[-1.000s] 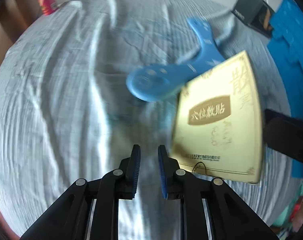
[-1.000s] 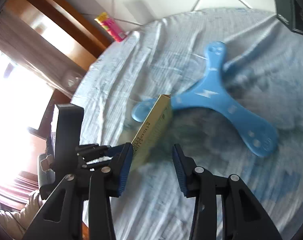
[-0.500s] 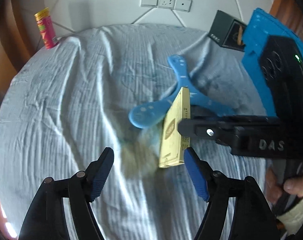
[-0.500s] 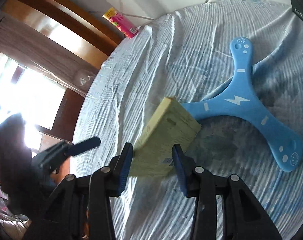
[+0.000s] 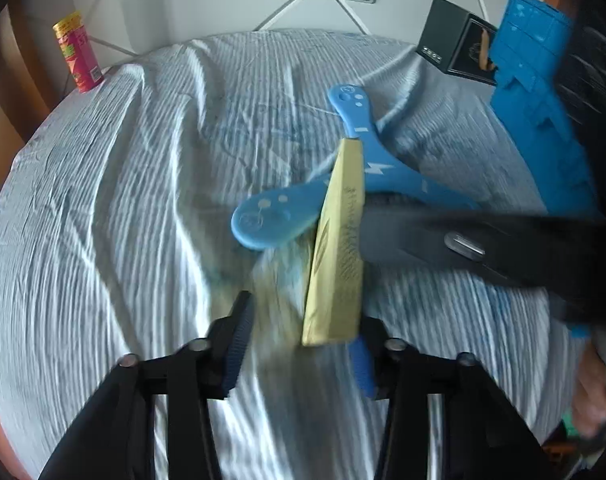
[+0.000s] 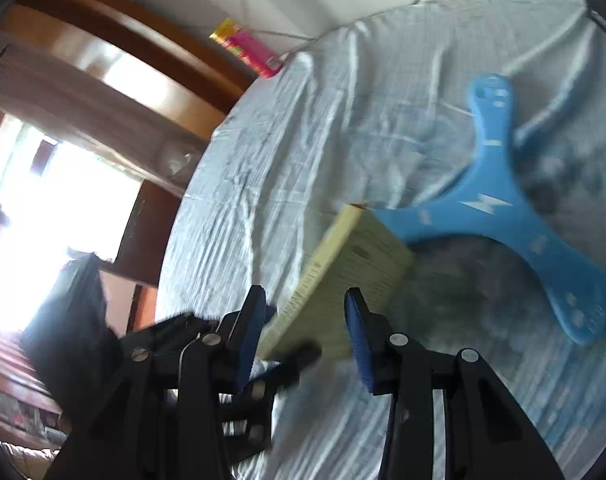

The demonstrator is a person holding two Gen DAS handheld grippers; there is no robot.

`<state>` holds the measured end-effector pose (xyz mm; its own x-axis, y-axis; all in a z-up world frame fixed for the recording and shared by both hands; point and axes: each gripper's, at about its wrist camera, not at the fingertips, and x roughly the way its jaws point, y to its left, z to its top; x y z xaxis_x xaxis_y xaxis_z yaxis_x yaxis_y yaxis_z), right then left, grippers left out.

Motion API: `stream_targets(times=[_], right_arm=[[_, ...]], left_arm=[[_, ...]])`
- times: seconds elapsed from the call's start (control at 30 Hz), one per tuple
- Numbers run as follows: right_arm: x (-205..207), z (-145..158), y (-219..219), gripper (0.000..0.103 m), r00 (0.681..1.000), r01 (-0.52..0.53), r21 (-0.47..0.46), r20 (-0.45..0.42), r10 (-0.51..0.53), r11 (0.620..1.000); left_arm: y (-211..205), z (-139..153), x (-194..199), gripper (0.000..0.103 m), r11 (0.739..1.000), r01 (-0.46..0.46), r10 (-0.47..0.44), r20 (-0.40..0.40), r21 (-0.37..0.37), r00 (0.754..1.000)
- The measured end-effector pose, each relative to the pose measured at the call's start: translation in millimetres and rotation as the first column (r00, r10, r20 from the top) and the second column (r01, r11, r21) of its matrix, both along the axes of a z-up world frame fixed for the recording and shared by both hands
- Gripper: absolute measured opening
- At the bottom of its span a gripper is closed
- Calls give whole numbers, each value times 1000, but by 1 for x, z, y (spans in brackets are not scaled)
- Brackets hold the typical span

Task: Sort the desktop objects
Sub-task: 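Grasp the beige box on its edge with the left gripper, then grasp the blue boomerang with the right gripper while the left holds the beige box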

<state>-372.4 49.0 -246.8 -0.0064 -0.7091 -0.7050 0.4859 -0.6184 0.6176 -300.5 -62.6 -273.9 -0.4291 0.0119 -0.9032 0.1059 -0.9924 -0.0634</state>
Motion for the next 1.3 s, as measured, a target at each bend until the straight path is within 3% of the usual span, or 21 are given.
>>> stream_targets(times=[0.17, 0.33, 0.57, 0.73, 0.8, 0.83, 0.87, 1.0, 1.13, 1.3], right_arm=[[4, -5, 45, 41, 992, 117, 97, -62, -111, 988], [-3, -22, 59, 41, 982, 154, 255, -142, -121, 955], [-36, -25, 25, 41, 958, 120, 407, -285, 2, 906], [-60, -51, -6, 41, 940, 24, 527, -301, 161, 849], [-66, -61, -15, 51, 929, -18, 560, -296, 221, 828], [-69, -65, -18, 72, 925, -38, 568, -292, 245, 822], [-71, -68, -21, 83, 919, -58, 576, -288, 269, 815], [-81, -76, -27, 78, 910, -95, 571, -283, 304, 816], [-86, -74, -38, 48, 907, -96, 555, -292, 302, 826], [-80, -69, -41, 45, 917, -56, 523, -311, 251, 850]], left_arm=[[5, -4, -13, 12, 1000, -7, 7, -6, 3, 1000], [4, 14, -9, 10, 999, -30, 30, -48, -13, 998], [-33, 39, 4, 10, 991, -131, 127, -91, -32, 988], [-64, 30, 9, 10, 977, -207, 203, -63, -49, 977], [-72, 24, 9, 10, 972, -228, 225, -53, -54, 973], [-75, 21, 9, 10, 970, -237, 235, -48, -55, 971], [-78, 19, 9, 10, 968, -245, 243, -45, -56, 969], [-87, 11, 5, 10, 960, -273, 271, -35, -55, 962], [-92, 7, 2, 10, 956, -287, 286, -30, -56, 958], [-92, 9, 0, 11, 958, -280, 279, -33, -53, 960]])
